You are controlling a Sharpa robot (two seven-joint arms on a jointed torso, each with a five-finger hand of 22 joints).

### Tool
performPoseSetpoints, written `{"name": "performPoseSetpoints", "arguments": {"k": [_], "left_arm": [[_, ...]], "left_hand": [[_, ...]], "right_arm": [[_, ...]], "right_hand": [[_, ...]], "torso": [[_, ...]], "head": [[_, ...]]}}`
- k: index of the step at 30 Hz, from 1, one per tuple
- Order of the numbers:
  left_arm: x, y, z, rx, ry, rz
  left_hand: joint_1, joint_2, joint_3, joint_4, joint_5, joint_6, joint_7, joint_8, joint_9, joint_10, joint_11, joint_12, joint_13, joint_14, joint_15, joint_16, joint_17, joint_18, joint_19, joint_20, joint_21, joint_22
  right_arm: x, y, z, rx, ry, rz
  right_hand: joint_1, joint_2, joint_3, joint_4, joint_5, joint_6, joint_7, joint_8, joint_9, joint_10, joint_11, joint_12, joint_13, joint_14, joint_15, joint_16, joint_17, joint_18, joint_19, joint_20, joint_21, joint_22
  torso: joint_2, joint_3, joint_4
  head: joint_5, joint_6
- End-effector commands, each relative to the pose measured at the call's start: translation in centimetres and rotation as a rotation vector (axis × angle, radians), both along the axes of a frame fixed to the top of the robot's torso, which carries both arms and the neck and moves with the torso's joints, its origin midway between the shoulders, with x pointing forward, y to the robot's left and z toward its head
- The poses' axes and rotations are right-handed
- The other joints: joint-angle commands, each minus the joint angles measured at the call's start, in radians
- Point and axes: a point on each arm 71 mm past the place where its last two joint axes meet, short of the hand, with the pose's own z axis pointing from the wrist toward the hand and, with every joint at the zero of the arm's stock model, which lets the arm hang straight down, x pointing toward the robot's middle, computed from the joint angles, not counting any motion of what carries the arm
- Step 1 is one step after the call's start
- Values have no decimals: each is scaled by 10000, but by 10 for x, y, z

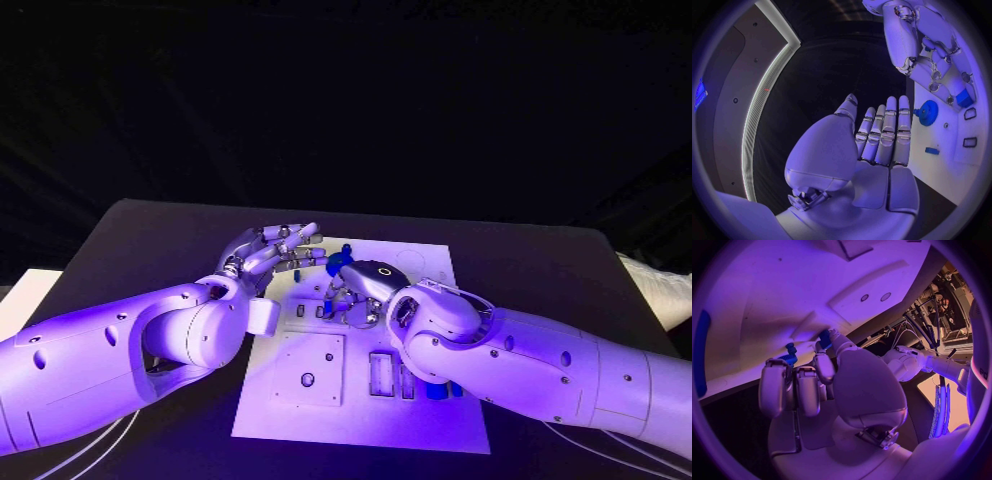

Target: Assemble the parts on the task board

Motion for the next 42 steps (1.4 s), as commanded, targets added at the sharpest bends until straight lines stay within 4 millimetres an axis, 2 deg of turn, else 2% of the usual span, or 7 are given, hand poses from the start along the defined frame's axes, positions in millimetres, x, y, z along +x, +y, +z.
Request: {"name": "performPoseSetpoints", "arguments": {"k": [1,9,13,25,36,42], "left_arm": [[0,-2,1,-127,-79,-163],[0,-2,1,-130,-75,-172],[0,-1,1,-125,-73,-163],[0,-1,1,-133,-67,-157],[0,-2,1,-141,-57,-171],[0,-2,1,-138,-53,-166]], "left_hand": [[-6,83,8,-47,-22,30,55,-37,-11,42,49,-32,-11,61,1,-35,11,115,79,20,-62,-10],[-6,83,8,-47,-22,30,55,-37,-11,42,49,-32,-11,61,1,-35,11,115,79,20,-62,-10],[-6,83,8,-47,-22,30,55,-37,-11,42,49,-32,-11,61,1,-35,11,115,79,20,-62,-10],[-15,87,16,-58,-23,40,49,-37,-10,54,45,-28,-9,64,0,-46,16,116,82,20,-68,-16],[-20,88,16,-58,-23,41,49,-38,-10,55,45,-28,-9,65,0,-49,17,116,83,20,-69,-18],[-20,88,16,-58,-23,41,49,-38,-10,55,45,-28,-9,65,0,-49,17,116,83,20,-69,-18]], "right_arm": [[0,-2,-7,-508,160,-88],[0,-2,-9,-810,248,-82],[0,-3,-11,-942,305,-69],[-1,-3,-12,-1288,423,-73],[-1,-4,-10,-1001,197,-306],[0,-5,-9,-810,68,-444]], "right_hand": [[26,94,37,7,40,305,-220,47,169,34,-74,-62,-184,746,-25,-60,1080,-133,-45,-42,-55,-20],[34,21,27,-48,189,268,-199,30,165,4,-58,-114,-203,745,-10,-70,1072,-128,-54,-28,-74,-44],[-26,-85,-31,-55,207,256,-180,25,164,-16,-40,-153,-218,740,3,-89,1044,-122,-67,-18,-95,-77],[-440,-609,-374,47,354,160,-96,-40,135,-153,31,-447,-365,715,63,-171,935,-108,-99,36,-157,-158],[-682,-815,-522,211,414,-208,61,-256,43,-675,164,-1603,-1063,697,168,-228,878,-92,-150,120,-230,-260],[-797,-915,-623,339,280,-504,161,-420,-24,-843,256,-1918,-1262,673,245,-297,793,-81,-185,191,-276,-326]], "torso": [[0,1,-11],[0,-2,-17],[7,3,-16],[0,3,-1],[3,3,-7],[3,1,-5]], "head": [[15,-19],[-41,-16],[-57,-25],[-99,-51],[-101,-48],[-101,-44]]}}
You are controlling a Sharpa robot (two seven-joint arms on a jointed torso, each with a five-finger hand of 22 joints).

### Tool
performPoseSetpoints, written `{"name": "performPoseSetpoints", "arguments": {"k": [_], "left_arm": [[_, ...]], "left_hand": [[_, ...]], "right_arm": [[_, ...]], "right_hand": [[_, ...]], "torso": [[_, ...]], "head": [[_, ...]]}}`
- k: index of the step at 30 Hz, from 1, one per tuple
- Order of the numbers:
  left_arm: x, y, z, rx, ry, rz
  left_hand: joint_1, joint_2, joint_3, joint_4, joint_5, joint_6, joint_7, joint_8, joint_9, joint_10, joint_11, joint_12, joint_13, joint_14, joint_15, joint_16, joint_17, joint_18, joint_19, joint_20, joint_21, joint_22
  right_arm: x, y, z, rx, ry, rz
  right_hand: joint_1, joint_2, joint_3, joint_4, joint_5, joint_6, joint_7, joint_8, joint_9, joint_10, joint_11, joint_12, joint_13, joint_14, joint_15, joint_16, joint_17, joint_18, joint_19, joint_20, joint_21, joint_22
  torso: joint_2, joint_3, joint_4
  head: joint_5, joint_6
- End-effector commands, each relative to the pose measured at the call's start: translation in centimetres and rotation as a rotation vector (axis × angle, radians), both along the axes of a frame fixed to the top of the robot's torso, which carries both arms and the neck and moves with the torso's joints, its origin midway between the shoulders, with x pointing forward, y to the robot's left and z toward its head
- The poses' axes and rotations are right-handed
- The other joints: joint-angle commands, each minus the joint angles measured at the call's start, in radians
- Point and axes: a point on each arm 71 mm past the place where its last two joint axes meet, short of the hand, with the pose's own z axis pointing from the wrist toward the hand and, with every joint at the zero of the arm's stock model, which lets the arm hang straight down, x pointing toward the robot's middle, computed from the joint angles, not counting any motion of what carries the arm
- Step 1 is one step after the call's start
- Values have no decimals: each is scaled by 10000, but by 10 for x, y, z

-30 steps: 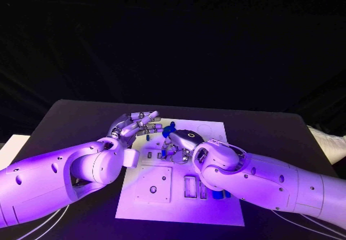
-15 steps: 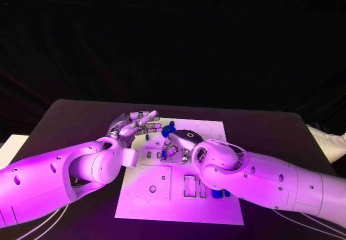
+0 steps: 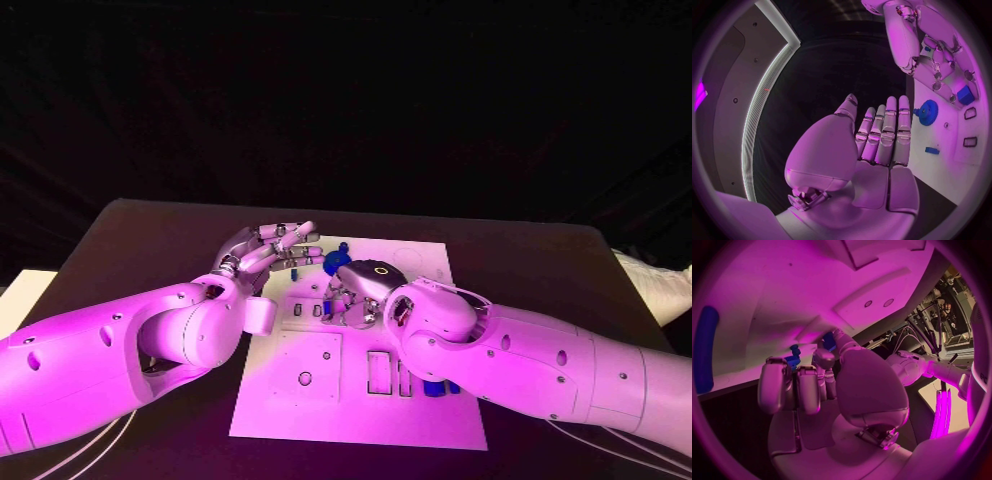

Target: Assemble the parts on the task board

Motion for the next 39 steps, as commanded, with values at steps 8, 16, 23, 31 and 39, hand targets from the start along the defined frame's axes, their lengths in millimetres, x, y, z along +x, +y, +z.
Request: {"name": "performPoseSetpoints", "arguments": {"k": [8,16,23,31,39], "left_arm": [[0,-2,1,-147,-54,-202],[1,-1,0,-66,-44,-223],[4,3,-4,807,94,-502],[3,7,-19,3859,938,-1961],[13,13,-17,8392,1684,-2966]], "left_hand": [[-29,89,17,-58,-24,42,48,-40,-10,57,45,-29,-9,66,0,-54,14,116,83,20,-72,-14],[-35,145,86,-112,-21,162,-78,-8,3,172,-33,4,-1,143,-46,-69,53,130,141,-5,-78,-34],[-208,154,207,-121,-27,899,-389,171,47,1533,-518,439,167,2187,-714,975,882,139,1653,-651,796,333],[-755,-203,168,238,-48,2161,-1230,704,282,4112,-1644,2303,1406,4569,-1752,10567,9634,25,4211,-1754,3824,2448],[-1773,-124,-522,1263,-28,2327,-1664,2247,1627,3597,-1955,9510,8505,4843,-2056,14406,14151,-823,4987,-2077,9659,9379]], "right_arm": [[0,-5,-5,228,-116,-541],[-7,-7,2,1262,-619,-554],[-20,-20,22,3476,-1073,1281],[-24,-71,47,4783,-633,1528],[-17,-129,58,5460,-285,120]], "right_hand": [[-205,-481,-545,529,-285,-820,244,-425,-180,-716,224,-1132,-792,621,269,-168,689,-42,-154,218,-206,-234],[-1,-604,-926,1036,-230,-947,291,-406,-246,-770,275,-1031,-862,623,317,-190,697,-40,-139,279,-209,-220],[763,-335,-838,1058,-502,-1078,319,-422,-313,-788,288,-768,-811,632,323,-170,778,-54,-103,284,-183,-150],[1087,-194,-829,891,-462,-1067,315,-362,-317,-947,286,-976,-1028,659,333,-106,899,-64,-80,299,-161,-93],[1236,-29,-820,757,-269,-913,275,-274,-298,-872,244,-860,-1041,658,297,-127,883,-69,-57,271,-143,-57]], "torso": [[2,5,-3],[-2,16,-7],[-60,46,-32],[-301,158,-166],[-501,282,-310]], "head": [[30,-13],[53,-24],[114,2],[283,-60],[547,-178]]}}
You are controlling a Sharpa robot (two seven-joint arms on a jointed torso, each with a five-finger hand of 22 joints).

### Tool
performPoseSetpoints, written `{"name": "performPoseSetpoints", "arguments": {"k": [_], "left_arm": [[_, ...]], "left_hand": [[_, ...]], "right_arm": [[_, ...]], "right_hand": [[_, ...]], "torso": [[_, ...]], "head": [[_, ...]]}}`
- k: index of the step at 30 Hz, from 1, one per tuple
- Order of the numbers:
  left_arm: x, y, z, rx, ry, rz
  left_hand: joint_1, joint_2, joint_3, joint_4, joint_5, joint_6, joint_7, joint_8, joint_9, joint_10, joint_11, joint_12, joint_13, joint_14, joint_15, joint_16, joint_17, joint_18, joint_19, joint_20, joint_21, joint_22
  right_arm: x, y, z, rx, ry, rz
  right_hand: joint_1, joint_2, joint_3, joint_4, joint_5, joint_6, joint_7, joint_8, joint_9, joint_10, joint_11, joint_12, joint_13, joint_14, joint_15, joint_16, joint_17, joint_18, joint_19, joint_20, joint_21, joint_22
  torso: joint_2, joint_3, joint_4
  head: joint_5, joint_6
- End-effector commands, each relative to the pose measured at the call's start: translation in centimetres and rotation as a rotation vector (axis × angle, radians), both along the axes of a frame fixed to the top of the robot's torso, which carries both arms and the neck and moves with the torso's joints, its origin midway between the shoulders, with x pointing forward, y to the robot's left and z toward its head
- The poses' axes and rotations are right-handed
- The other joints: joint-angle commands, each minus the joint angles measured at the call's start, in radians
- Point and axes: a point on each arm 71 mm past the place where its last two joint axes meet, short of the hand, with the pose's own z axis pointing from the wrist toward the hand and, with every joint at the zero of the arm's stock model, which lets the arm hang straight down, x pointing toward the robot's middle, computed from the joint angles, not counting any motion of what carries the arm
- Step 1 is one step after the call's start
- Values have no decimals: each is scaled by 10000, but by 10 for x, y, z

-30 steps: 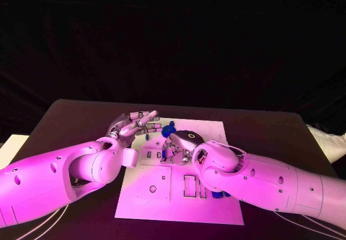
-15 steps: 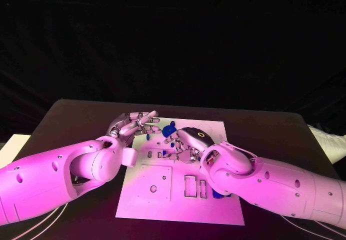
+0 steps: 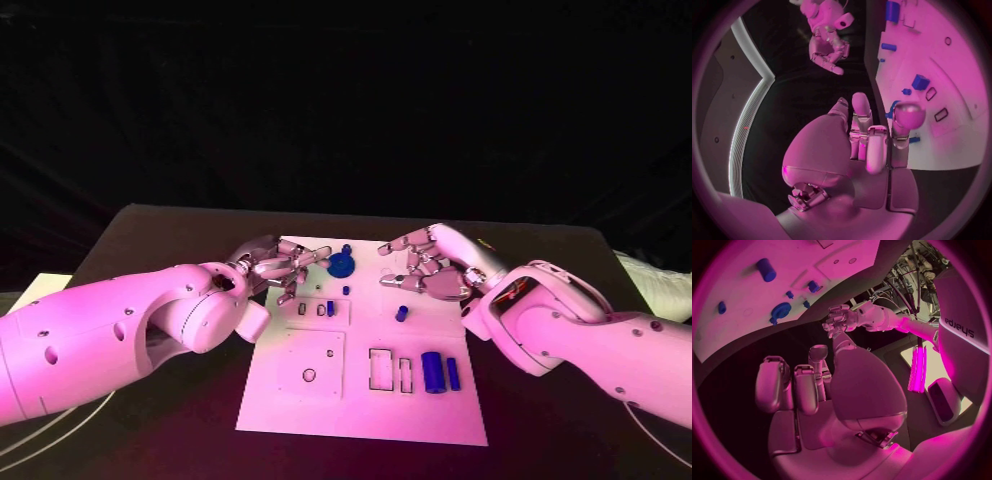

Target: Assemble the parts on the task board

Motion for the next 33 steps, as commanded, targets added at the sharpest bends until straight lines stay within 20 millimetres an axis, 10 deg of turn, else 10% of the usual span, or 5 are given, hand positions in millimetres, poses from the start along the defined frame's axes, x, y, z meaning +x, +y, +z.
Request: {"name": "performPoseSetpoints", "arguments": {"k": [1,3,8,33], "left_arm": [[3,2,-6,3767,556,-1042],[8,2,-3,4757,564,-1256],[17,-6,1,7054,441,-1907],[39,-40,6,9477,259,-2732]], "left_hand": [[-85,-37,-234,207,-37,-95,-159,575,522,123,-45,1804,1897,1050,-101,258,2628,-235,127,-72,978,1269],[-301,77,-511,273,-49,-391,-204,1207,1195,98,-96,2693,2896,1050,-157,258,2628,-336,143,-73,1605,2083],[-842,229,-1053,299,-72,-769,-219,1666,1780,44,-69,2931,3222,1050,-181,258,2628,-377,69,-26,1877,2443],[-996,534,-1925,312,-113,-1216,-348,2672,3162,255,-173,3380,3851,1050,-261,258,2628,-507,252,-84,2442,3362]], "right_arm": [[1,-11,2,1065,442,-186],[3,-18,2,1088,514,-393],[6,-28,1,1024,421,-673],[14,-41,-4,772,498,-1231]], "right_hand": [[101,-4,5,-65,77,54,-20,70,6,-4,-61,16,-20,661,15,23,887,-68,30,37,32,7],[99,4,2,-67,97,57,-20,72,5,-8,-61,7,-32,658,14,13,874,-67,27,36,28,-2],[130,79,4,-106,261,81,-26,83,2,-9,-70,2,-72,652,6,-9,850,-66,25,27,23,-9],[107,110,-24,-115,387,98,-28,89,-2,-40,-71,-70,-157,640,3,-51,798,-61,15,21,7,-35]], "torso": [[-133,101,-117],[-162,131,-132],[-181,126,-166],[-170,104,-181]], "head": [[183,-41],[216,-45],[240,-86],[362,-206]]}}
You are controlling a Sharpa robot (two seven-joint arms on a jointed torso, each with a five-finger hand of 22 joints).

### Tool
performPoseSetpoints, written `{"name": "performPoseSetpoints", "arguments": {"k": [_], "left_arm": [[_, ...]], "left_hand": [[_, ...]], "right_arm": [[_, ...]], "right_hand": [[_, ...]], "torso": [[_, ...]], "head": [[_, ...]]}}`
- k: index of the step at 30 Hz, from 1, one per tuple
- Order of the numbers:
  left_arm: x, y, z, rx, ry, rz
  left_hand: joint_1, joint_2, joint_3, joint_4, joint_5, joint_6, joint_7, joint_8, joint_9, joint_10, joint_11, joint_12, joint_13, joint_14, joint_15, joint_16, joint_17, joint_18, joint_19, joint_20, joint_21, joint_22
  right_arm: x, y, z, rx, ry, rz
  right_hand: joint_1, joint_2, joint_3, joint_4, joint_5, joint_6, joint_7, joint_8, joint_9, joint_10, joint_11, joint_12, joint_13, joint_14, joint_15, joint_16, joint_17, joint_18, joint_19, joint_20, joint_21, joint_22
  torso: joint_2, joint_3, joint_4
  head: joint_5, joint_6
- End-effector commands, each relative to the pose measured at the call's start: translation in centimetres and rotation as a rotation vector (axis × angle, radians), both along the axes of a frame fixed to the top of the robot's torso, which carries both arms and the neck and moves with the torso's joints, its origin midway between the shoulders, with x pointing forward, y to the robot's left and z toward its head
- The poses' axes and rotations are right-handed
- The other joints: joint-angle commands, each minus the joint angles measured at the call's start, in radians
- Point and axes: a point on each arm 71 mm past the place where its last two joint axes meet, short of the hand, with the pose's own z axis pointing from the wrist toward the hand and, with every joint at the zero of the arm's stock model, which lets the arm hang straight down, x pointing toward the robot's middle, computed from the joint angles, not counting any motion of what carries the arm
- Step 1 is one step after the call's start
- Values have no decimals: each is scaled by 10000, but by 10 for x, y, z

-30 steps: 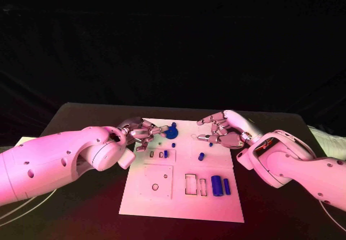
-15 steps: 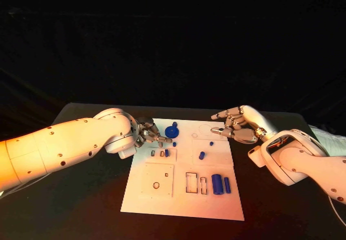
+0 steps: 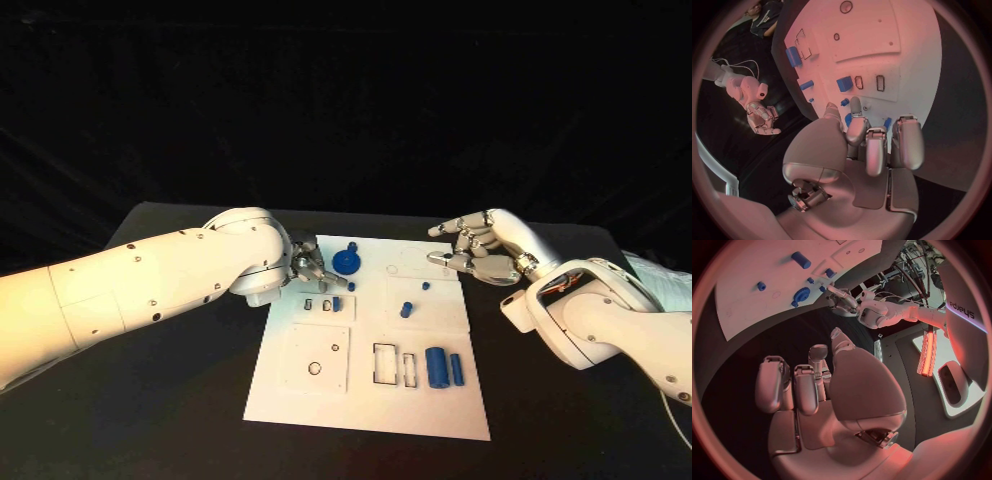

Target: Assemble the parts on the task board

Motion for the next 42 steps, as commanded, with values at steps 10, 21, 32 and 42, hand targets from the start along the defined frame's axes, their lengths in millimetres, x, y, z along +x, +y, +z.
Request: {"name": "performPoseSetpoints", "arguments": {"k": [10,21,32,42], "left_arm": [[-1,-10,-4,1015,651,-807],[-1,-15,-8,1284,1007,-1095],[-2,-19,-9,1293,1069,-1166],[-1,-25,-10,1175,1050,-1155]], "left_hand": [[-111,62,-152,-4,-53,-125,-17,114,105,60,-28,30,12,1035,-72,30,2630,-118,90,0,49,19],[-54,103,-166,-25,-46,-165,-20,155,189,50,-31,22,11,1035,-74,30,2630,-118,83,-3,52,29],[53,146,-175,-44,-40,-216,-23,203,295,34,-33,7,3,1035,-76,30,2630,-115,67,-4,48,27],[524,375,-15,-83,0,-376,-23,313,597,-1,-33,-32,-3,1035,-74,30,2630,-110,33,-4,43,43]], "right_arm": [[2,-1,-2,-106,129,-180],[3,-1,-3,-144,197,-190],[3,-2,-4,-192,259,-243],[4,-2,-5,-240,378,-222]], "right_hand": [[-23,33,-85,-23,62,59,5,44,-6,-59,-47,-149,-90,623,5,-102,723,-51,-12,22,-26,-74],[-53,40,-104,-8,89,59,4,44,-8,-66,-47,-164,-112,620,6,-112,714,-50,-17,23,-32,-82],[-66,44,-111,-1,99,61,4,45,-9,-72,-48,-181,-128,618,6,-118,707,-48,-23,23,-40,-95],[-114,63,-136,27,126,65,3,46,-10,-76,-48,-195,-155,612,7,-139,682,-46,-30,24,-49,-105]], "torso": [[10,3,-4],[11,4,8],[16,5,-2],[14,-1,-5]], "head": [[-2,-49],[38,-88],[65,-92],[71,-102]]}}
